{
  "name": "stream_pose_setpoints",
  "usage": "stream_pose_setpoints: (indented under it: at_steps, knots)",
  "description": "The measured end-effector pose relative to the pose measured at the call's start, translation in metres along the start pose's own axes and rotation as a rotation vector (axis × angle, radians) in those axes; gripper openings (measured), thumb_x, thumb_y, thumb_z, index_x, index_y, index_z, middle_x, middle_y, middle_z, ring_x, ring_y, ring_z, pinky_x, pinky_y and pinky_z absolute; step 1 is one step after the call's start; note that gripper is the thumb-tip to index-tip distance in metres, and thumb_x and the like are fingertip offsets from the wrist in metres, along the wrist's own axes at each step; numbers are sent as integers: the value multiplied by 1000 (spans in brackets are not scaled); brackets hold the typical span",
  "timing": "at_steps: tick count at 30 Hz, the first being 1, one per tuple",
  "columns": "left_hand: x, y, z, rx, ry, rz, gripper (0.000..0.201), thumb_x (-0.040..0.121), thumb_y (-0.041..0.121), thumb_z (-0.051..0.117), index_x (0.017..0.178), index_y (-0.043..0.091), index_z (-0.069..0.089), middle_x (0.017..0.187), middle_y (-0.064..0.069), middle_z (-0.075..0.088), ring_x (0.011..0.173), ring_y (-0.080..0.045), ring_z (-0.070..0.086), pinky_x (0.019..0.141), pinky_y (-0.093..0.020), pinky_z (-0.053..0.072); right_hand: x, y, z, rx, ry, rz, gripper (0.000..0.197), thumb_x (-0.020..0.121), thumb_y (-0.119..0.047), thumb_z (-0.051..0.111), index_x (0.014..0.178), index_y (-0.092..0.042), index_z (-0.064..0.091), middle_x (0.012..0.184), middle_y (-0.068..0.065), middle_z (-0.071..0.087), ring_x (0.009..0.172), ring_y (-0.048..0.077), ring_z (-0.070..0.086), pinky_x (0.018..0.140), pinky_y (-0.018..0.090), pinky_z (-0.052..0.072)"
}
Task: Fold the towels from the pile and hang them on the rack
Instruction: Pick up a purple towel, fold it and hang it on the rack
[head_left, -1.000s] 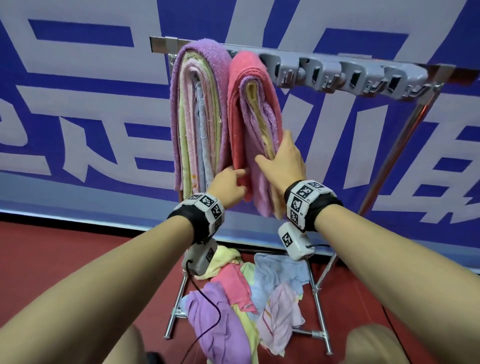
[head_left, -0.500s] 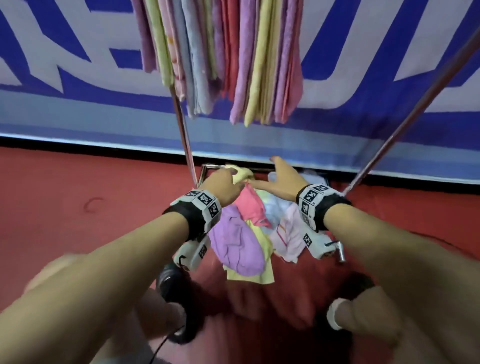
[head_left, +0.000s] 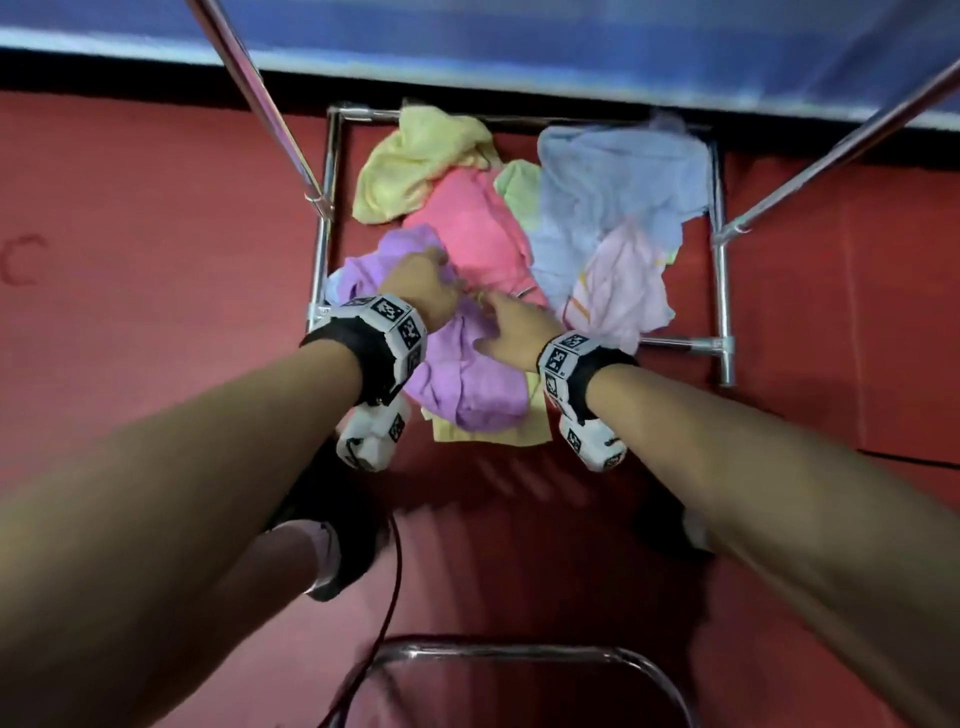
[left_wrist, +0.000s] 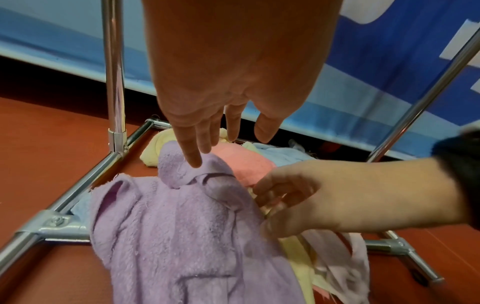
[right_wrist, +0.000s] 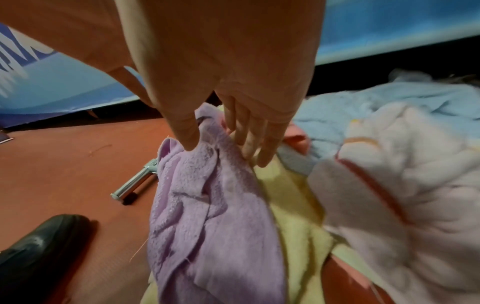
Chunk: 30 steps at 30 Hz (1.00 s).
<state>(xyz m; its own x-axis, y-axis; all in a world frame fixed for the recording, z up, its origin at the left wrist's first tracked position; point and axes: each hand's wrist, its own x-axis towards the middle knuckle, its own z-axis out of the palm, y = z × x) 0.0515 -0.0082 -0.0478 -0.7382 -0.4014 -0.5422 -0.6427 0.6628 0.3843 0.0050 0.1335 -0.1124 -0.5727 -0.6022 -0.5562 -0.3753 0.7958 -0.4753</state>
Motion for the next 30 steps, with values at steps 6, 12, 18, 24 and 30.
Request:
stream_pose_setpoints:
  at_steps: [6,12,18,24,30]
  knots:
    - [18,-5,1,44,-67,-63,51,101,25,54,148,8,41,142,-17,52,130,-32,50,102,-32,38,23,-16,10,1,67,99,19,96,-44,54,92,-32,69,91,5,67,87,31,66,83,41,54]
    - [-1,21,-27,257,-111,45,57,97,20,52,152,16,37,154,-17,37,141,-34,37,117,-43,29,-12,-30,-27,556,229,44,28,100,-25,58,72,-22,60,78,-5,57,86,24,54,76,38,42]
    - [-67,83,-88,151,-58,344,15,91,14,64,97,0,63,97,-16,66,90,-32,59,74,-33,40,-85,-46,-125,540,474,-157,28,91,-25,59,98,1,67,90,11,66,84,23,57,77,35,44]
    - [-141,122,-149,-470,169,398,25,88,31,63,71,14,56,68,-9,65,58,-20,61,65,-34,49,-197,-48,-220,155,516,-179,41,99,-50,59,72,-19,56,76,1,59,79,25,50,74,37,40]
    - [-191,141,-170,-652,349,479,27,86,32,65,85,5,70,78,-1,56,70,-9,47,64,-22,40,-264,-38,-225,-133,471,-22,30,90,-47,70,73,-26,57,91,8,63,93,33,62,71,34,37]
